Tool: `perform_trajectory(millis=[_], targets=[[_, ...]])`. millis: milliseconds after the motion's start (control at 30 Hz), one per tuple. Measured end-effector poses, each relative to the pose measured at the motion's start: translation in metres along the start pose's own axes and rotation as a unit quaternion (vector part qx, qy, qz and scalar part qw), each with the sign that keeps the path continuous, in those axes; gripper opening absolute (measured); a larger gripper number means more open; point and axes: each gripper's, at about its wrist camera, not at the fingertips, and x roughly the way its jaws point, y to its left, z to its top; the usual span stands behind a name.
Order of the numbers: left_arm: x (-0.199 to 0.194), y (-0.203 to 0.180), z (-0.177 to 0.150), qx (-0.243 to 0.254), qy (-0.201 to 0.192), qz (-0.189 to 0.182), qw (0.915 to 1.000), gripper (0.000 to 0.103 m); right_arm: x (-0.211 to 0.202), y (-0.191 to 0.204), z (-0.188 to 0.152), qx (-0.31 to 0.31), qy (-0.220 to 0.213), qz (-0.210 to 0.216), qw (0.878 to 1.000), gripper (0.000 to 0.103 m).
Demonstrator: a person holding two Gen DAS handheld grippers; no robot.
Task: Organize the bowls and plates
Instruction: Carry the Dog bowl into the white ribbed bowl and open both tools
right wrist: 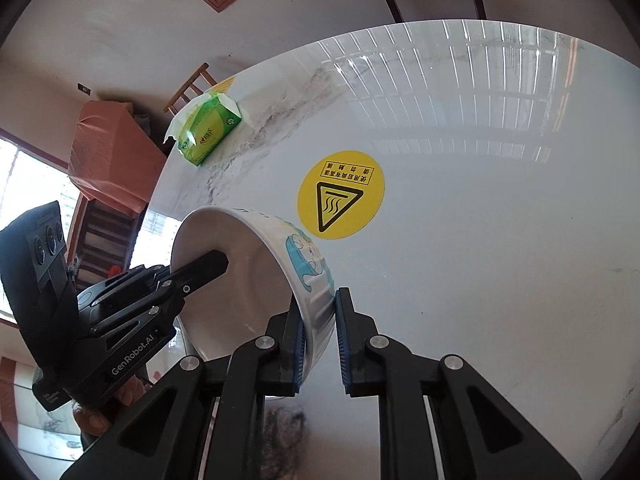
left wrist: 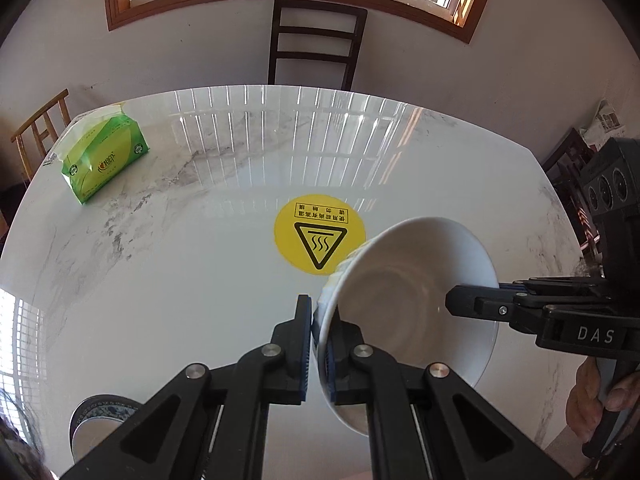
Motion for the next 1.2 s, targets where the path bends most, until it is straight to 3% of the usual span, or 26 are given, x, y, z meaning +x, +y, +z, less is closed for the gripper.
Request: perform_trajectory(millis=[333, 533, 900, 1200], targets=[[-0.079, -0.016, -0.058, 0.003, -0.014, -0.002, 0.9999, 0.006, -0.046, 0.042, -0.071, -0.031, 0.0, 0.02, 0.999, 0.016], [-0.101, -0.017, -0.093, 0.0, -0.003, -0.005, 1.0, 0.006, -0.055, 0.056, -0.11, -0.04, 0.009, 0.022, 0.999, 0.016], [-0.094, -0.01, -0.141, -0.019, 0.034, -0.011, 0.9992, 0.006, -0.038, 0.062, -0.15, -0.042, 0.039, 0.006, 0.998, 0.016], [-0.078, -0.003, -0.155, -0.027, 0.051, -0.008, 0.9983, 0.006, -0.023, 0.061, -0.157, -0.04, 0.055, -0.005, 0.998, 0.017]])
